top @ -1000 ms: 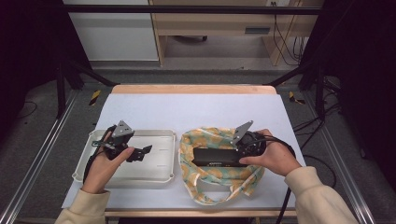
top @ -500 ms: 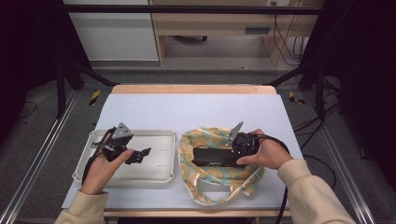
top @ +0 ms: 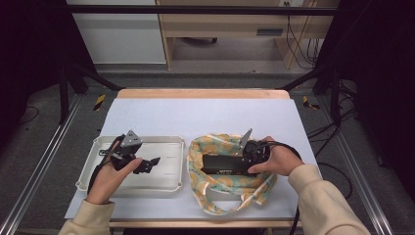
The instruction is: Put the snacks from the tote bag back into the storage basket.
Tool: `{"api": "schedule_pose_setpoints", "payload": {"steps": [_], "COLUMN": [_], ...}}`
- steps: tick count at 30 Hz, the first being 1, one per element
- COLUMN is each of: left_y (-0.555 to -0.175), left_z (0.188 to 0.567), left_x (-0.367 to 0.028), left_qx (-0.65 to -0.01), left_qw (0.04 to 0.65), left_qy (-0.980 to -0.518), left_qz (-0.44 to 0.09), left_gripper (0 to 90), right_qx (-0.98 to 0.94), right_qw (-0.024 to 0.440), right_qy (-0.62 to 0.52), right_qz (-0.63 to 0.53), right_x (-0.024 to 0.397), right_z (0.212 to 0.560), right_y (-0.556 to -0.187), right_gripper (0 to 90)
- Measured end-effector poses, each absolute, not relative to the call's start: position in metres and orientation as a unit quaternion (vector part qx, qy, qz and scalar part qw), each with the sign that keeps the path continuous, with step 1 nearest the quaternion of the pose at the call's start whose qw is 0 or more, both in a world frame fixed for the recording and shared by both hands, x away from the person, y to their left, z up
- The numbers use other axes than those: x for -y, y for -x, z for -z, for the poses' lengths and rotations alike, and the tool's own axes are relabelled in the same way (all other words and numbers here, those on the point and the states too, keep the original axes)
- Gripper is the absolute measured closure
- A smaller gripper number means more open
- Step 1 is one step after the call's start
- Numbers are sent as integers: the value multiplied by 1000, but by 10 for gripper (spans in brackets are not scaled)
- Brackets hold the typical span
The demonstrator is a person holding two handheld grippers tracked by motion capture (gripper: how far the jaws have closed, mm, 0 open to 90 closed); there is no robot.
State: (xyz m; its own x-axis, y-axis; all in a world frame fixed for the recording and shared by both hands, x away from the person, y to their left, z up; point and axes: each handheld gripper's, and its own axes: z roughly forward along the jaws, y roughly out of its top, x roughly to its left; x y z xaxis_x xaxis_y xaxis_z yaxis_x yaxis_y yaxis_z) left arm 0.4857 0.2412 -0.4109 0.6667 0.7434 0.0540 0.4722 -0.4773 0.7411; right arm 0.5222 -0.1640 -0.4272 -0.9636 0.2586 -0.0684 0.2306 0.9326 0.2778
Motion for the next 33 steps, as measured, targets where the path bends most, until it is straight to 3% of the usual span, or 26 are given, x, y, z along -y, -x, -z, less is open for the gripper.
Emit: {"api": "schedule_pose_setpoints", "payload": {"steps": [11, 33], "left_y": [-485, -485], "left_z": [410, 408], "left_x": [-241, -243], "left_qx": [-360, -361], "left_qw": [362, 363], "left_qy": [-840, -839], "left_qz": [-186, -184], "left_gripper": [94, 94], "right_qx": [-985, -982], "right_qw": [51, 73], "right_qy": [-107, -88], "right_qz": [-125, -147], "right_x": [163, 168], "right_z": [426, 400], "right_y": [-520, -512], "right_gripper": [426, 432]}}
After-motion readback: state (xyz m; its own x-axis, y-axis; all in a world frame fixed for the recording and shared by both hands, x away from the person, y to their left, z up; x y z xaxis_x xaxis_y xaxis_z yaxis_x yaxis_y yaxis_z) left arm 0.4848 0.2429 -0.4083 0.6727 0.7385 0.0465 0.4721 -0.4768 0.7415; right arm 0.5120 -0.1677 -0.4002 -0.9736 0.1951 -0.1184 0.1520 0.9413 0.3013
